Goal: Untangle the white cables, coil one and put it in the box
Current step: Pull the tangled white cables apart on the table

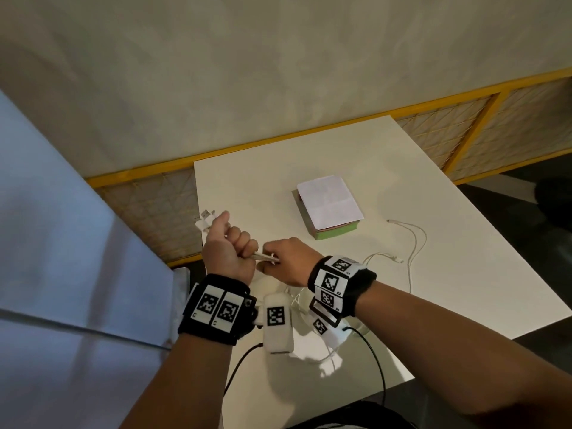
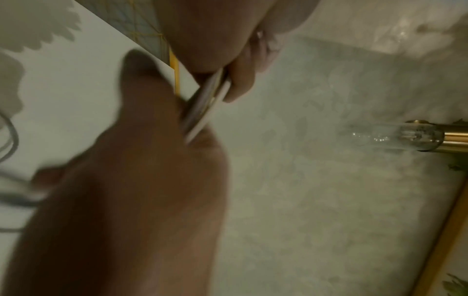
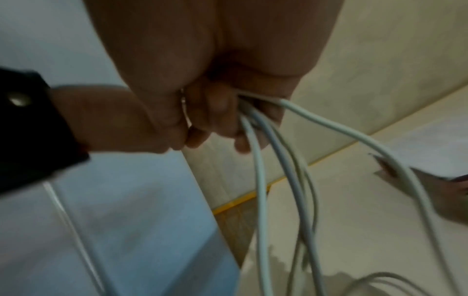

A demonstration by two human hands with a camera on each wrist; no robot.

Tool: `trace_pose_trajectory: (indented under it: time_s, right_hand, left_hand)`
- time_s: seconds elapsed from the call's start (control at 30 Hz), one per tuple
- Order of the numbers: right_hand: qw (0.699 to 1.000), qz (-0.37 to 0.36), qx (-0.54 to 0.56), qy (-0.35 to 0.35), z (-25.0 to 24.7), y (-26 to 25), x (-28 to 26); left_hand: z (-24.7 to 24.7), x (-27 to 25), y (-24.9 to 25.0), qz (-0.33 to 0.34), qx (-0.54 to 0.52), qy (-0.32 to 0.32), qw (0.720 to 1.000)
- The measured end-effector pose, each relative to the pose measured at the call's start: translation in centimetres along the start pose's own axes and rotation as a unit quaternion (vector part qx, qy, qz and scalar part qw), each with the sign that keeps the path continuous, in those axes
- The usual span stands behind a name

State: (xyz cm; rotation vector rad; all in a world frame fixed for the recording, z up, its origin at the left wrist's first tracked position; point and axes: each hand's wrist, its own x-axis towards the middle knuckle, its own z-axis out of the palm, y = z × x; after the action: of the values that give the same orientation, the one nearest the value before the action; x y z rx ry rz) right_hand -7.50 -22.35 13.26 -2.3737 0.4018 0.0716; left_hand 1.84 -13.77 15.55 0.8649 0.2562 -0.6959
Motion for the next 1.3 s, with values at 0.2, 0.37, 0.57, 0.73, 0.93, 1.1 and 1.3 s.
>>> trace_pose_trajectory:
  time_s: [0.2, 0.37, 0.57, 0.73, 0.93, 1.1, 1.3]
  right_hand:
    - [0.995, 0.061, -0.056, -0.047, -0.7, 3.2, -1.4]
    - [0.976, 0.175, -0.111, -0.072, -0.9, 7.6, -4.3]
    - [0.963, 0.231, -0.127, -0.061, -0.2, 9.3, -5.0]
    - [0.963, 0.233, -0.133, -0.034, 0.2, 8.9, -4.7]
    - [0.962, 0.218, -0.164, -0.021, 0.1, 7.3, -4.0]
    - [0.964, 0.200, -0.176, -0.016, -0.1, 5.7, -3.4]
    - [0.962, 0.166, -0.218, -0.005, -0.6, 4.0, -3.5]
  left_hand:
    - [-2.0, 0.5, 1.2, 0.012, 0.027, 0.023, 0.999]
    - [-4.9, 2.2, 3.3, 0.049, -0.001, 0.057, 0.997]
    - [-8.4, 4.1, -0.1, -0.016, 0.003, 0.130, 0.991]
    - [-10.3, 4.6, -1.4, -0.090, 0.155, 0.150, 0.972]
    - [-9.8, 4.7, -0.6, -0.020, 0.463, 0.243, 0.852]
    - [-4.2, 0.7, -2.5, 0.204, 0.673, -0.160, 0.692]
    - [-1.6, 0.0, -7.0, 0.190, 0.818, -0.320, 0.439]
